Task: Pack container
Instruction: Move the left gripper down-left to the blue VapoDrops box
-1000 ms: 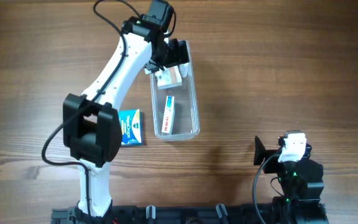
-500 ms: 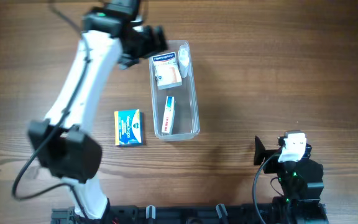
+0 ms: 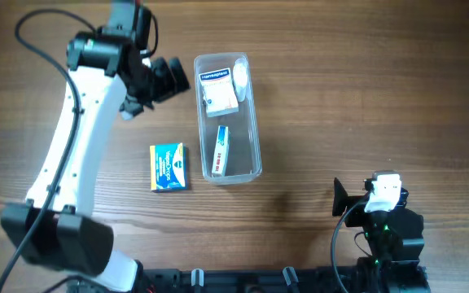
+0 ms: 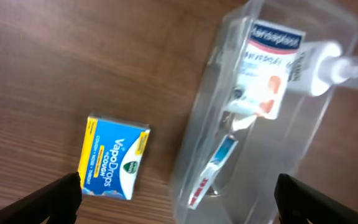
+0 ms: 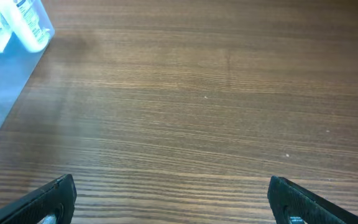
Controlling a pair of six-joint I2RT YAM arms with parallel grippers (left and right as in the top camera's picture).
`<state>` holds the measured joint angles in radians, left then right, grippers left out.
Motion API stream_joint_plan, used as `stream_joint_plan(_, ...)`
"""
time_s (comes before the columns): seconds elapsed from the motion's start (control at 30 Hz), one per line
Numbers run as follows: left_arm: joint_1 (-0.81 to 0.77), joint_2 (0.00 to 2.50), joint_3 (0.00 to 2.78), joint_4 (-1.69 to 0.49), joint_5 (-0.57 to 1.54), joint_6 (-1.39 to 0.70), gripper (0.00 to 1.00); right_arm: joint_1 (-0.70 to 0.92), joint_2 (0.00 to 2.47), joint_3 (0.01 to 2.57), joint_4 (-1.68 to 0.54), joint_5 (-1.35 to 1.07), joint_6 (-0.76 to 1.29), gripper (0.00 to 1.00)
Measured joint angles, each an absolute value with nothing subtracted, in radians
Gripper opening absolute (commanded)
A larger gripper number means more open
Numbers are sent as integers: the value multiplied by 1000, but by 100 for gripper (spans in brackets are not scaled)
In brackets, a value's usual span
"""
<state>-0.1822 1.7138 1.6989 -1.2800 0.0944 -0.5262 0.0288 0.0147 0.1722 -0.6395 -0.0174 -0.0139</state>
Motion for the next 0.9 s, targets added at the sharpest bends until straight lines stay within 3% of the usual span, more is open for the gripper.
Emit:
stream_joint_plan(0.53,-181,1557,1338,-1161,94,-526,100,29,15,172,-640,-17,-14,100)
stream_joint_plan(0.9,-181,1557,1266,-1131,94,-526,100,29,15,172,-640,-17,-14,100)
